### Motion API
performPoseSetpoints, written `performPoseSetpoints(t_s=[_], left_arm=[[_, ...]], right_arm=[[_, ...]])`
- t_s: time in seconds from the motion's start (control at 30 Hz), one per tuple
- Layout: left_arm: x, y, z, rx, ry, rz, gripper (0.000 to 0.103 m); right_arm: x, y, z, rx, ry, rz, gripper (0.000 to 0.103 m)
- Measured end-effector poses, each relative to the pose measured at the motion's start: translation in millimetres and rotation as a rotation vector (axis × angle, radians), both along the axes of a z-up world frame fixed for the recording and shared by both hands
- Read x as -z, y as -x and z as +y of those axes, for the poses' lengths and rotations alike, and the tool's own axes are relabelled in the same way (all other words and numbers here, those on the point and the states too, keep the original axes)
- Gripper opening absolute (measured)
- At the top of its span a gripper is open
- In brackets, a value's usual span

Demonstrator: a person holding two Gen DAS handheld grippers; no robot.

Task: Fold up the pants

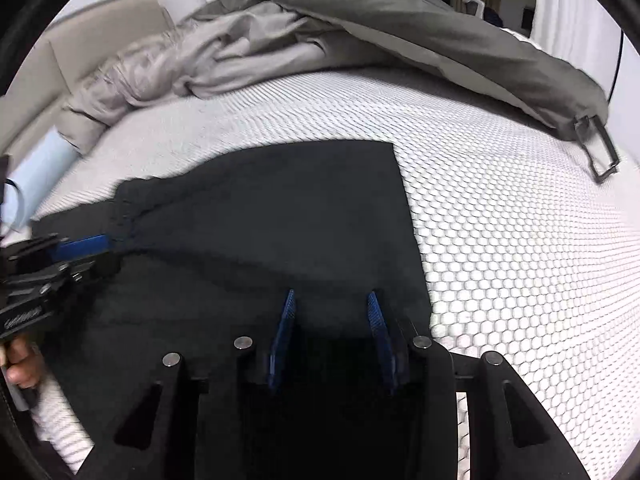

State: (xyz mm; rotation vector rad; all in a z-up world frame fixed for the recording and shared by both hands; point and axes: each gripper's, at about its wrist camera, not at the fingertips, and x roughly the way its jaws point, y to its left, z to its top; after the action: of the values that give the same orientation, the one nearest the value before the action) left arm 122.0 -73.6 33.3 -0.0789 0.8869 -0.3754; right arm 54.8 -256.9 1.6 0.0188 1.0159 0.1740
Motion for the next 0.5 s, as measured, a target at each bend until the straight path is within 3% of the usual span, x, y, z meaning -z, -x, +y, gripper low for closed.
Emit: performPoseSetpoints(t_s=[0.1, 0.2, 0.27, 0.3, 0.37, 0.43, 0.5], left_arm=[[-2.9, -14.9, 10.0, -0.081, 0.042, -0.001, 0.037], [2.6, -32.0, 13.9, -0.153, 0.064, 0.014, 0.056], [9.0, -39.7, 10.2, -0.165, 0.048, 0.037, 0.06], [13.2, -44.4, 7.8, -0.166, 0.032, 0.058, 0.056], [20.5, -48.9, 10.6, -0.174, 0.081, 0.075, 0.033], [22.5, -51.3, 13.9, -0.182, 0.107, 0.056, 0.028], [18.2, -47.8, 19.7, -0.184, 0.136, 0.031, 0.015]], right_arm=[[-2.6, -3.5, 12.7, -0.016, -0.042, -0.009, 0.041], [3.2, -10.4, 21.0, -0.042, -0.041, 0.014, 0.042], [10.2, -15.2, 24.1, -0.057, -0.018, 0.039, 0.042], [13.6, -16.5, 25.3, -0.071, -0.002, 0.046, 0.042], [16.0, -19.9, 26.5, -0.092, 0.023, 0.048, 0.042], [17.2, -22.6, 25.3, -0.096, 0.026, 0.049, 0.042], [17.9, -23.1, 24.1, -0.095, 0.023, 0.048, 0.042]])
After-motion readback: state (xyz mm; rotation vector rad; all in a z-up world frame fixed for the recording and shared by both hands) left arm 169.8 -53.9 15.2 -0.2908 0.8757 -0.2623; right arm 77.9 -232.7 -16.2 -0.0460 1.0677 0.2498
